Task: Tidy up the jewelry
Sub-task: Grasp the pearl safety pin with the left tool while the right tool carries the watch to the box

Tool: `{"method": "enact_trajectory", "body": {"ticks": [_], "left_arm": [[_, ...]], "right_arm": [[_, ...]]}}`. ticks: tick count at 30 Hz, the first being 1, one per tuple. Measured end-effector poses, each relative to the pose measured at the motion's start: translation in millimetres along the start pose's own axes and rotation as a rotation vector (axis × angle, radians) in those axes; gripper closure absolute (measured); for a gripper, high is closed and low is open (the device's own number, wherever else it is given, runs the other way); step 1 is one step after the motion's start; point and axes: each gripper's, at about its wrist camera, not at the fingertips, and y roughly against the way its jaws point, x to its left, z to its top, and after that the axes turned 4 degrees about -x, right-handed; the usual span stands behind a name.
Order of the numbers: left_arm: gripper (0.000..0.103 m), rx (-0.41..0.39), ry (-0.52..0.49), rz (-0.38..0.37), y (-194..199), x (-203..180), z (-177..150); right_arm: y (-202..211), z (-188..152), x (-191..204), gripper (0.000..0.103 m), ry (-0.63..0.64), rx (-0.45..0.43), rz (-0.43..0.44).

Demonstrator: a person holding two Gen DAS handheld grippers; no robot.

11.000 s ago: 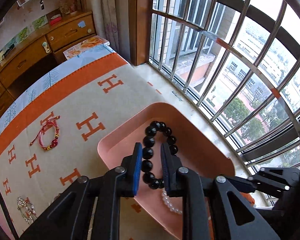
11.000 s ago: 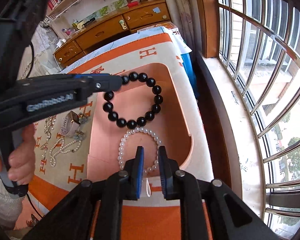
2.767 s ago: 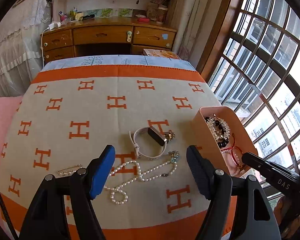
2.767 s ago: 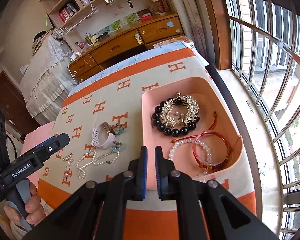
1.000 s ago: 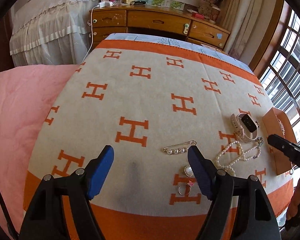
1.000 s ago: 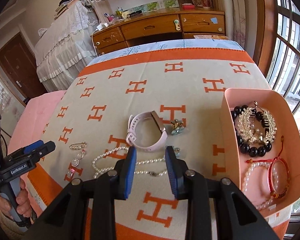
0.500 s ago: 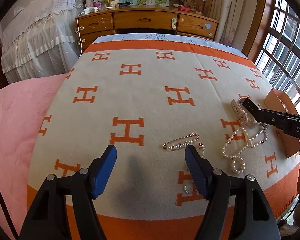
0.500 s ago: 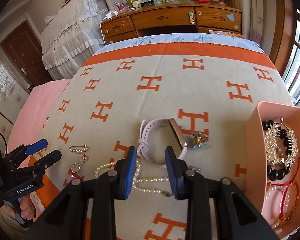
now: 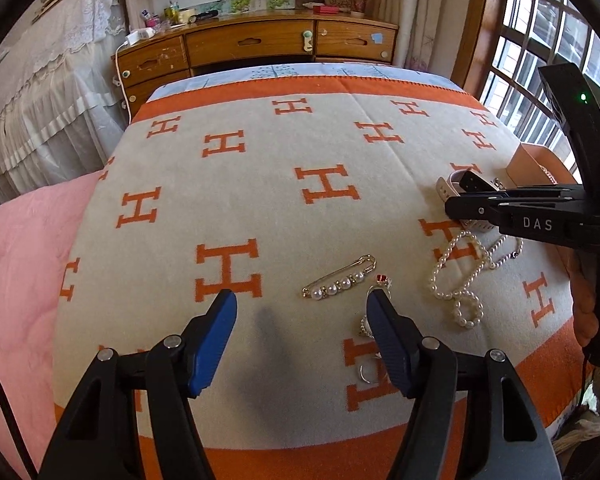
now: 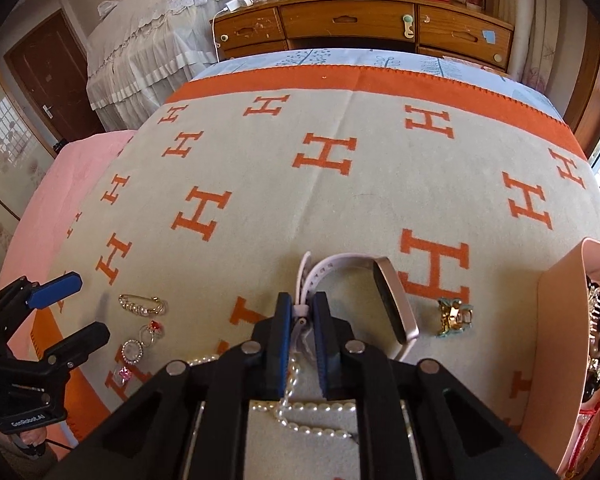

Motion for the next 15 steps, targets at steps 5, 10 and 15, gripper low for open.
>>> {"method": "enact_trajectory", "body": {"ticks": [5,10,15], "left_arm": [[0.072,0.074,-0.082,-0.05,-21.9,-3.9,8.8],[0.072,0.13,-0.14,-0.117,-34.0,1.5,18.9],[0.072,0.156,-0.26,-0.133,-38.1,-3.9,22.9]], "right_arm": [[7.4,-7.9,-9.4,0.092,-0.049,0.005,0.03],[14.5,-16.8,-15.1,0.092,-0.069,0.003,0.049],[16.8,-20.0,-20.2,0.092,-0.084,-0.001,0.069]]}}
